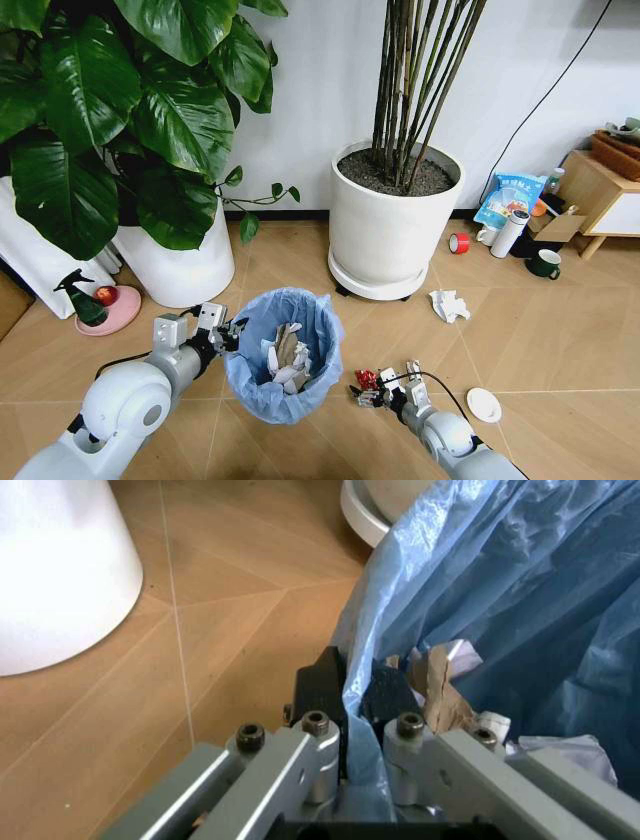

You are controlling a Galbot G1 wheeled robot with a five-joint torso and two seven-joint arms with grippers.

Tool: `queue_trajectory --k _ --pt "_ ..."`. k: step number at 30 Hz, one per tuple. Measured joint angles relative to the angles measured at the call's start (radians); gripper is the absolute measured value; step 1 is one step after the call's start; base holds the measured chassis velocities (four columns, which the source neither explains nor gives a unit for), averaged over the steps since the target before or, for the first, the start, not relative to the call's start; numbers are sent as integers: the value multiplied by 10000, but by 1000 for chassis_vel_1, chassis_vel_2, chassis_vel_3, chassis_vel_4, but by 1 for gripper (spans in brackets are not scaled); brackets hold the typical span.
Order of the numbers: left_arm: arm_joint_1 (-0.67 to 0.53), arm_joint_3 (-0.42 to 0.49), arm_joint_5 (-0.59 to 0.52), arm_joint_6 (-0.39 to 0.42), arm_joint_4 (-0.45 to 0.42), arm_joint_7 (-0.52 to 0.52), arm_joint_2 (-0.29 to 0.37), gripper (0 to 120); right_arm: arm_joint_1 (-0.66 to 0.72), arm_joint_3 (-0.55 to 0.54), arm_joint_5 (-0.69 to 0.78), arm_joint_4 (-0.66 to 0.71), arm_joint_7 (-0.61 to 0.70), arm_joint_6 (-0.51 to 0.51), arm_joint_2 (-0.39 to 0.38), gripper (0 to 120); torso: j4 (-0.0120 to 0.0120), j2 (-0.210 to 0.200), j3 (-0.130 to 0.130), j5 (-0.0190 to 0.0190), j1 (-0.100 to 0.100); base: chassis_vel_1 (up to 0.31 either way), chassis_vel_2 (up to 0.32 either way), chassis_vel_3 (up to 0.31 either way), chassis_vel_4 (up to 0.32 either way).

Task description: Pick up the trash bin and place the garbage on the floor into it.

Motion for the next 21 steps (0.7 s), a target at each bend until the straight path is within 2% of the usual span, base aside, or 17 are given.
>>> queue_trajectory --k 21 --pt "-168 30 39 0 216 206 7 0 435 24 -222 -1073 193 -58 599 98 0 0 0 0 0 0 0 0 0"
